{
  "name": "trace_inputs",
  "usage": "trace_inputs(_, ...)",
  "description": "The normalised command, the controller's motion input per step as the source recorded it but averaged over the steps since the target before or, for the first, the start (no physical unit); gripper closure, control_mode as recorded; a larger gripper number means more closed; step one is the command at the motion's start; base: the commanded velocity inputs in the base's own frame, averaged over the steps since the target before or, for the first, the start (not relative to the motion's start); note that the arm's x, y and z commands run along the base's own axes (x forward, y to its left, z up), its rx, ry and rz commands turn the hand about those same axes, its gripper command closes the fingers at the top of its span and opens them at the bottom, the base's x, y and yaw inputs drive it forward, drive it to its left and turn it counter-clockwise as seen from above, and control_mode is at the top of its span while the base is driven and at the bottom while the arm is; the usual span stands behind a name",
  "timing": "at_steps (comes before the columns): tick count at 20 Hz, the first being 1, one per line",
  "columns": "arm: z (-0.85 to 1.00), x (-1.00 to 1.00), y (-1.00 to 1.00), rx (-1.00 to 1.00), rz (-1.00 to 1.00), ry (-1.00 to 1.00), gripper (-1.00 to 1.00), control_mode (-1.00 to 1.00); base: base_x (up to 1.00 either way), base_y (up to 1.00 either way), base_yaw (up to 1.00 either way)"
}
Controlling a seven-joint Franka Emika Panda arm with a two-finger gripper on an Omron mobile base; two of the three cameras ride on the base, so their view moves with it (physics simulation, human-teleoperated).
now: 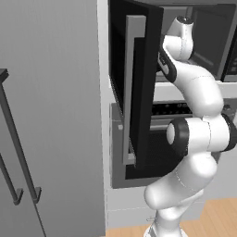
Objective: Pick the lemon from the sink and place it in the bowl. Then pick the bowl and place it in the microwave. Then close the microwave door and press the start button.
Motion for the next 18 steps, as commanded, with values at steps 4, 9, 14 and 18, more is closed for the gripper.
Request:
trace_inputs(4, 0.22, -0.3, -0.22, 0.03, 0.0, -0.24, -1.0, -1.0, 0.0, 0.0, 0.0)
trace_inputs(9, 0.15, -0.85, -0.36, 0.02, 0.0, -0.2, -1.0, -1.0, 0.0, 0.0, 0.0)
trace_inputs(14, -0.14, -0.29, -0.28, -0.03, 0.01, -0.02, -1.0, -1.0, 0.0, 0.0, 0.0)
trace_inputs(18, -0.11, -0.09, -0.57, -0.25, -0.03, -0.08, -1.0, -1.0, 0.0, 0.0, 0.0)
